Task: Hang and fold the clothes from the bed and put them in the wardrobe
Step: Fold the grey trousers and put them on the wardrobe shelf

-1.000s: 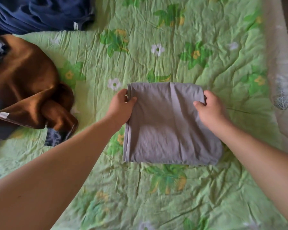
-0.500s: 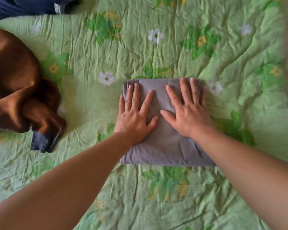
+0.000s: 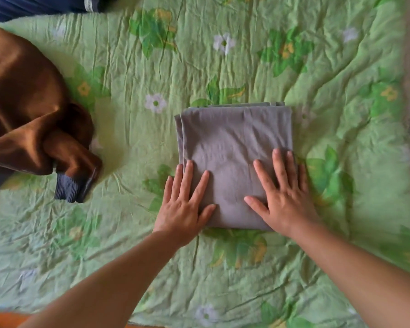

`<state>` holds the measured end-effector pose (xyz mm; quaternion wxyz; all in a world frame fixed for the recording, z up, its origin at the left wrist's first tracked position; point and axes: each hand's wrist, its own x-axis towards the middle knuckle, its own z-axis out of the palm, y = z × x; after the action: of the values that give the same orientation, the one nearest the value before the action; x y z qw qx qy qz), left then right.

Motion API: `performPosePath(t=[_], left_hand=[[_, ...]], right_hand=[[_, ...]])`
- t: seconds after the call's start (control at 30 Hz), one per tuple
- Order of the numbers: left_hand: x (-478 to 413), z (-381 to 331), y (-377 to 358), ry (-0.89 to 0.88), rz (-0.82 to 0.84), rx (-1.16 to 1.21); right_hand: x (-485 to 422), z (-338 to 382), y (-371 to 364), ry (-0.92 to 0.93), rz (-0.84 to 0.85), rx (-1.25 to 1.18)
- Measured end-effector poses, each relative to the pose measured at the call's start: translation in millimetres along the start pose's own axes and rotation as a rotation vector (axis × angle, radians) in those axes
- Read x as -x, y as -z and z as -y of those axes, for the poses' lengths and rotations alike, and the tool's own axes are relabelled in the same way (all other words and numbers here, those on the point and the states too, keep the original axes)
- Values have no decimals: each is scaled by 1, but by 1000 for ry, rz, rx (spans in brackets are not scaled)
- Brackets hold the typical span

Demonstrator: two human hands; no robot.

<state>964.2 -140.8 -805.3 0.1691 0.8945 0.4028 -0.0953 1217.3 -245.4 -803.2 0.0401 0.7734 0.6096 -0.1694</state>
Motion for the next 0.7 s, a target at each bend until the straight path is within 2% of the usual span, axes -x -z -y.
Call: performPosePath(t=[0.1,0.17,0.23,0.3,0.33,0.4,0.5,0.7], left_hand=[[-6,-1,5,-6,16,-16],[-11,0,20,2,11,0],[-30,4,43,11,-73,2],[-64,7,65,39,-147,8],[-85,7,75,53,-156,26],[-124,1,90,67,-108,47],[-157,-7,105,77,47,24],[-154,-1,130,20,198,89]], right_hand=[[-7,2,0,-1,-16,-14],[-10,2,11,-12,-97,-65],[-28,-2,30,4,-244,-110],[-62,-5,53,-11,-307,-88],[-82,-6,65,-27,-282,-65],[-119,-8,83,-56,-97,-31],[-143,-10,97,-61,141,-68],[-125,-7,113,-146,269,-278]])
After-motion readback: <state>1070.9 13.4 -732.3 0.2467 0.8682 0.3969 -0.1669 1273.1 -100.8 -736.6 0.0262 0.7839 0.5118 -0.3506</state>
